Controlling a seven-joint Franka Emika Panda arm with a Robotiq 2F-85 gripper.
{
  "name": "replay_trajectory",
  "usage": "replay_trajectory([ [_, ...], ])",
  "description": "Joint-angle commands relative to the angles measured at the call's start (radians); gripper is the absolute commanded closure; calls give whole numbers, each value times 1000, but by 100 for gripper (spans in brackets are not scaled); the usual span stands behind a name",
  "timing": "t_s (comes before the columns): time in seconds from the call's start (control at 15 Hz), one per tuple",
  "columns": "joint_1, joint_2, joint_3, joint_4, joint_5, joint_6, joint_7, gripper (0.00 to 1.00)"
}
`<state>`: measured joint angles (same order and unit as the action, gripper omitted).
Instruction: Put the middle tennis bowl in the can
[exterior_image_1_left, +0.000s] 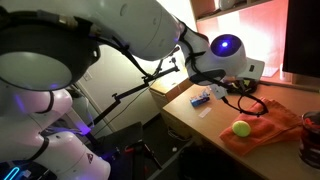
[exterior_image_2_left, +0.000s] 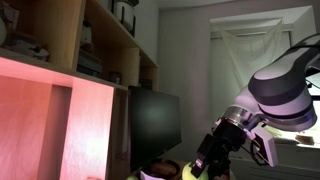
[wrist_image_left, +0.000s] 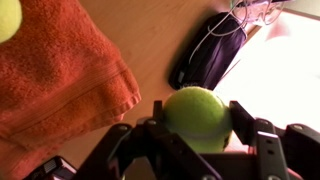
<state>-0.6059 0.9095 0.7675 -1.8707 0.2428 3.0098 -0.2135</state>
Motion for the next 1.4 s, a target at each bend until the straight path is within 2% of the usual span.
replay_trajectory([
  [0.0, 5, 0, -3, 3, 1, -1, 3, 33],
  [0.07, 5, 0, -3, 3, 1, -1, 3, 33],
  [0.13, 6, 0, -3, 3, 1, -1, 3, 58],
  [0.27, 27, -17, -35, -3, 2, 25, 21, 58],
  [0.53, 30, -62, -53, -68, -8, 181, 42, 58],
  [0.8, 7, -119, -37, -170, -78, 342, 96, 58],
  [1.07, -11, -205, -48, -291, -176, 498, 221, 58],
  [1.13, -21, -232, -53, -257, -199, 444, 259, 58],
  [1.33, -52, -268, -64, -271, -247, 456, 337, 58],
])
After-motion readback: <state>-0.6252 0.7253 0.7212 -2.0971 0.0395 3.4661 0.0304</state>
